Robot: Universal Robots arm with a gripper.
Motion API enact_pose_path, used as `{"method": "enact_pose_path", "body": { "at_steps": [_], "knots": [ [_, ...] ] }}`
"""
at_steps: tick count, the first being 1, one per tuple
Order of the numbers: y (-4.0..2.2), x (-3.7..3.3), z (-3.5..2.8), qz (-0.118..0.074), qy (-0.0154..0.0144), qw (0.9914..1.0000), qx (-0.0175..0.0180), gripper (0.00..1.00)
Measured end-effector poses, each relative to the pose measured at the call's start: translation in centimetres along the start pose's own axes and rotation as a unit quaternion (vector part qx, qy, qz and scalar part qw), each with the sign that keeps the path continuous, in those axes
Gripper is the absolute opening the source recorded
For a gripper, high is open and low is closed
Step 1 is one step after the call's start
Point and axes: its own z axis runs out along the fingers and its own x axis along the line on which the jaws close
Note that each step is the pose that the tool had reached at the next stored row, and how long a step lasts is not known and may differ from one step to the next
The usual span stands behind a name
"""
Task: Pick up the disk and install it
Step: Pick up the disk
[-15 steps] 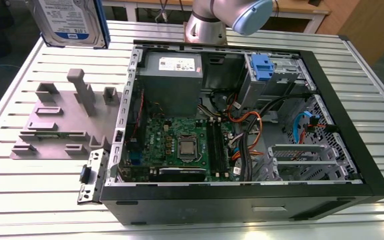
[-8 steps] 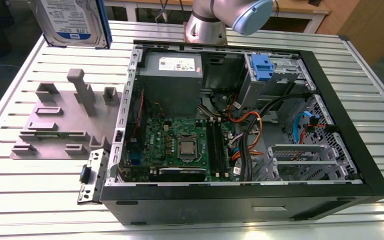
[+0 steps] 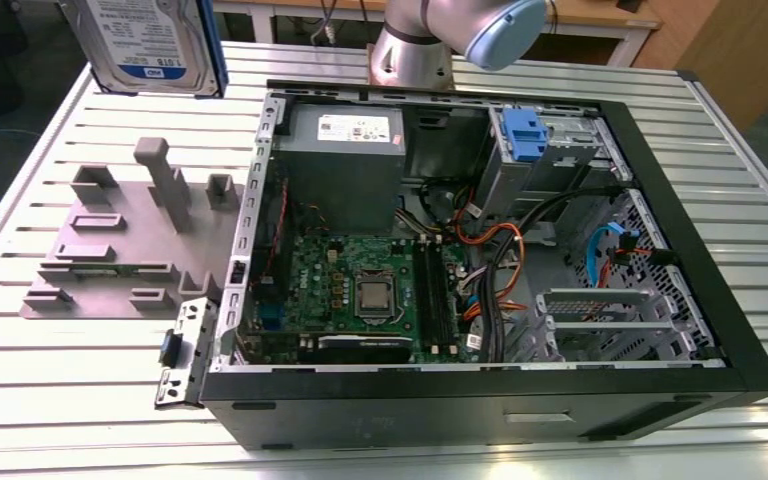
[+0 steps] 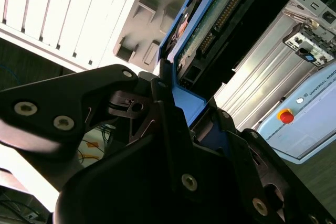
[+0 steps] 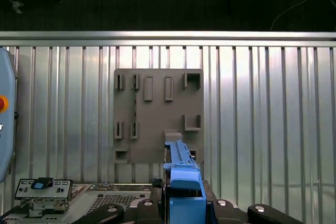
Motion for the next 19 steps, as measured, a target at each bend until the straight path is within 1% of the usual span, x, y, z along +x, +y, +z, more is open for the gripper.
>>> {"method": "enact_pose_path", "body": {
  "at_steps": [19],
  "knots": [
    [-0.36,0.00,-0.01,0.000,0.0000,1.00000,0.0000,0.36]
  ]
}}
